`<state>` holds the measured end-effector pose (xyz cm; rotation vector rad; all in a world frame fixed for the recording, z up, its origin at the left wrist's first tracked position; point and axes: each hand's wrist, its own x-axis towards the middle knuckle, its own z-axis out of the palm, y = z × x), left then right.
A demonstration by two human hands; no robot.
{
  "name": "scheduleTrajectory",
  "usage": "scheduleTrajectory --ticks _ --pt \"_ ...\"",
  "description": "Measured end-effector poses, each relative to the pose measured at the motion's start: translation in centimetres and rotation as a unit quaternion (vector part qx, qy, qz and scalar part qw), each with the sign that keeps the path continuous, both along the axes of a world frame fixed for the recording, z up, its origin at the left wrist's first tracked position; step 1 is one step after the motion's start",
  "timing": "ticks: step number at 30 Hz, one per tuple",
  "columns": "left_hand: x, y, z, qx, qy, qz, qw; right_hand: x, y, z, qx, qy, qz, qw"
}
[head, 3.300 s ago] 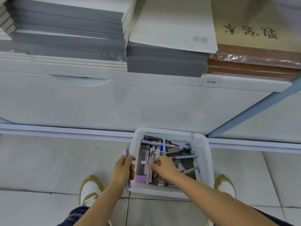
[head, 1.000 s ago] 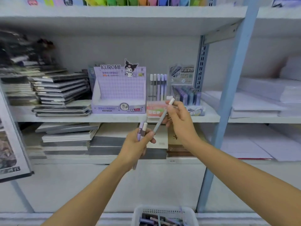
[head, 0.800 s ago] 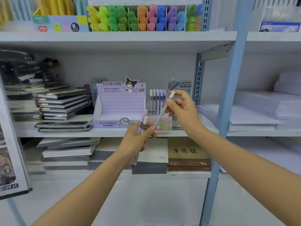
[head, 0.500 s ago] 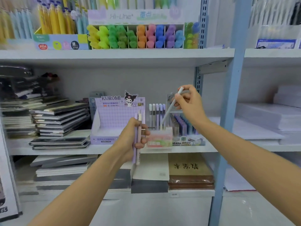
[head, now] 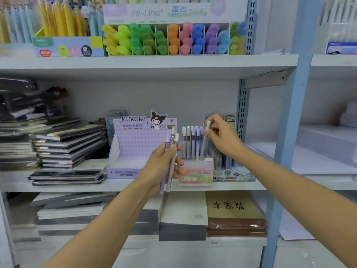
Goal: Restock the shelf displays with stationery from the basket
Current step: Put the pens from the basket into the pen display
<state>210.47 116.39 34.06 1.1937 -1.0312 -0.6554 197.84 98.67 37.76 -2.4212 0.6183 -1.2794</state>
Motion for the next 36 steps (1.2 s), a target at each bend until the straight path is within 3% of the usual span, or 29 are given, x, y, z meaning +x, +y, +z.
scheduleTrajectory --ticks 9,19,23,28,33,36 --pt "0.3 -0.7 -0.6 0.007 -0.005 0.005 1.0 0.4 -0.3 0.4 0.008 0.014 0.003 1.0" --pt "0.2 -0.7 -0.5 0.002 -0.007 0.001 1.0 0.9 -0.4 -0.4 -0.032 0.017 -0.099 0.994" --pt "-0.1 -0.3 -0.4 -0.001 -0.021 -0.003 1.0 0.4 2.1 0.9 0.02 -0.09 0.007 0.996" --pt "-0.9 -0.1 -0.1 -0.006 -0.048 -0.011 0.999 1.0 5.8 1.5 0.135 -0.023 0.175 0.975" --pt "-1.0 0.7 0.4 -0.014 -0.084 -0.006 0.996 1.3 6.6 2.1 0.22 -0.064 0.209 0.951" --pt "-0.6 1.3 0.5 0.001 -0.107 0.002 0.994 0.9 6.6 3.4 0.252 -0.138 0.213 0.934"
